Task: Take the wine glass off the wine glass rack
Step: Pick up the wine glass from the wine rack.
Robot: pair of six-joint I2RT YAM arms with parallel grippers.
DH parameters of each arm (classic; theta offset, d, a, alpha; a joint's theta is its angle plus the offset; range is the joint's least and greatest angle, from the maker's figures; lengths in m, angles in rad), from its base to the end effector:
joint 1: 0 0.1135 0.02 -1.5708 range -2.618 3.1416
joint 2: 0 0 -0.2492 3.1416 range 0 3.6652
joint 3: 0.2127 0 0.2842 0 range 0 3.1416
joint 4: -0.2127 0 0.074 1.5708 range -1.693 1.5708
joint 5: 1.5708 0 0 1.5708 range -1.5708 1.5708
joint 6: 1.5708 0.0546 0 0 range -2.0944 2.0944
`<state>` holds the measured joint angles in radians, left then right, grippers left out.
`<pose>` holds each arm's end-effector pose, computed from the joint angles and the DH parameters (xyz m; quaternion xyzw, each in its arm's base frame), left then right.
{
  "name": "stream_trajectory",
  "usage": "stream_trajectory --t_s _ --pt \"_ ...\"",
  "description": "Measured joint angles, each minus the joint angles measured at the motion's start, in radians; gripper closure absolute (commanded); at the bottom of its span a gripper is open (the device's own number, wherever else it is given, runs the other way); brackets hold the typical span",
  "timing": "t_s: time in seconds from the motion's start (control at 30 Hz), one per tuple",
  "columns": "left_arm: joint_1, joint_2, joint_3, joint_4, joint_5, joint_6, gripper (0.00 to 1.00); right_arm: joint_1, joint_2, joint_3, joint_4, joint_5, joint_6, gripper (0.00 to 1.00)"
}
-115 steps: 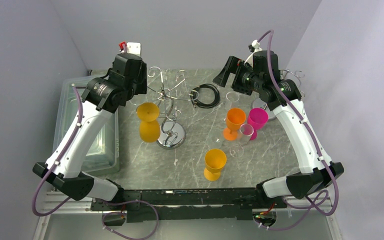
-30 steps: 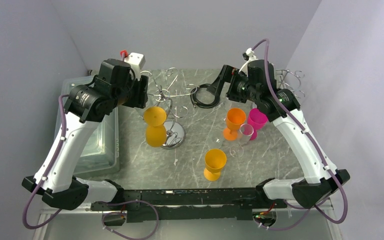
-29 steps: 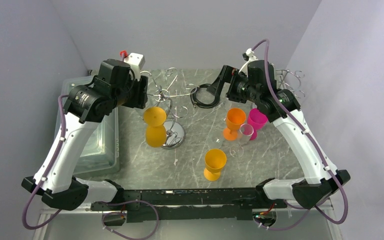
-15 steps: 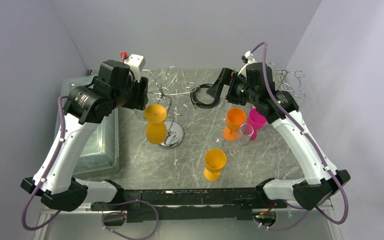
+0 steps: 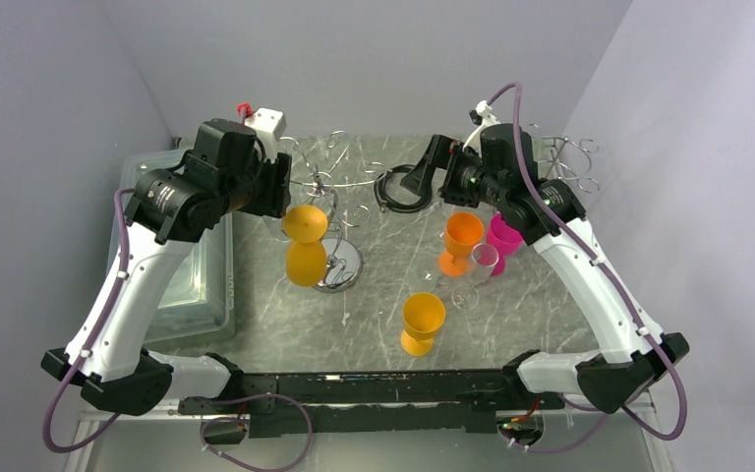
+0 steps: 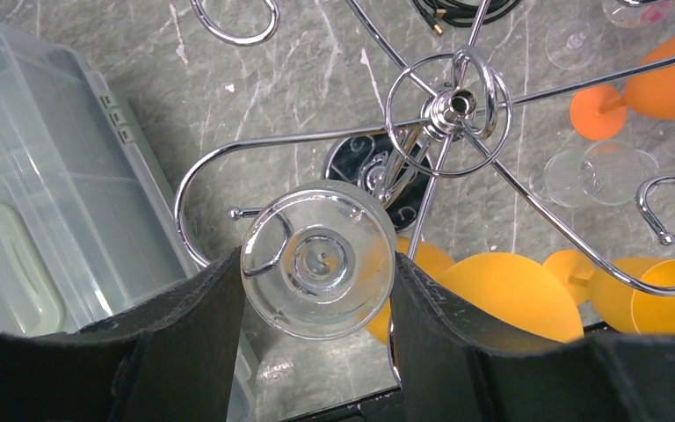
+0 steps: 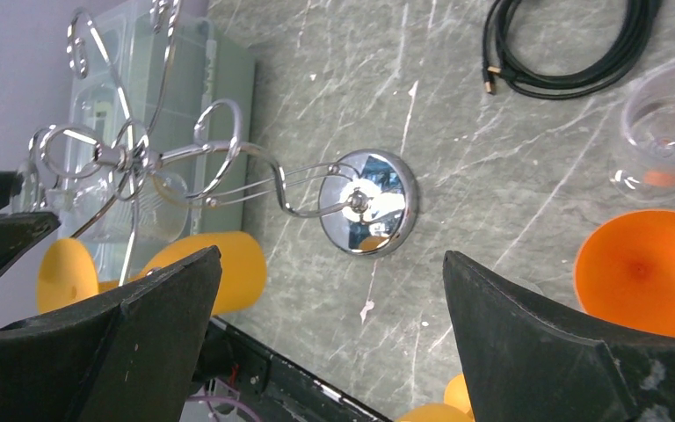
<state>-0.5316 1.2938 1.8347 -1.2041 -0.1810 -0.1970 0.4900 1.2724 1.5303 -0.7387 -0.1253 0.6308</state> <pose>0.2289 -0.1232 0.4690 0.1100 0.8892 -0.0797 0.4369 0.2736 0.1536 0.4213 0.0277 0.8536 0.3204 0.4098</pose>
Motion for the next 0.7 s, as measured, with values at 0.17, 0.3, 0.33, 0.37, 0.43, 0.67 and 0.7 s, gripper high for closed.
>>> stream_trajectory --t_s 0.17,0.3,0.33,0.37,0.43,0.67,0.7 --pt "0.0 0.0 0.002 -0.022 0.001 -0.003 0.77 0.041 -0.005 0.0 0.007 -0.006 0.0 0.0" --pt "0.0 -0.001 0.002 -0.04 0.001 -0.003 0.78 0.072 -0.019 -0.002 0.01 -0.005 -0.003 0.0" --pt "0.0 -0.001 0.002 -0.042 0.001 -0.003 0.78 0.079 -0.022 -0.002 0.012 -0.005 -0.004 0.0" --pt "0.0 -0.001 0.003 -0.044 0.001 -0.003 0.78 0.085 -0.024 -0.002 0.014 -0.004 -0.006 0.0" --pt "0.0 -0.001 0.007 -0.051 0.001 -0.004 0.78 0.095 -0.026 -0.002 0.016 -0.002 -0.01 0.0" --pt "0.0 -0.005 0.029 -0.088 0.0 -0.007 0.79 0.122 -0.029 -0.002 0.02 0.018 -0.019 0.0" --pt "0.0 -0.008 0.029 -0.093 0.0 -0.007 0.79 0.13 -0.031 -0.002 0.025 0.024 -0.022 0.0"
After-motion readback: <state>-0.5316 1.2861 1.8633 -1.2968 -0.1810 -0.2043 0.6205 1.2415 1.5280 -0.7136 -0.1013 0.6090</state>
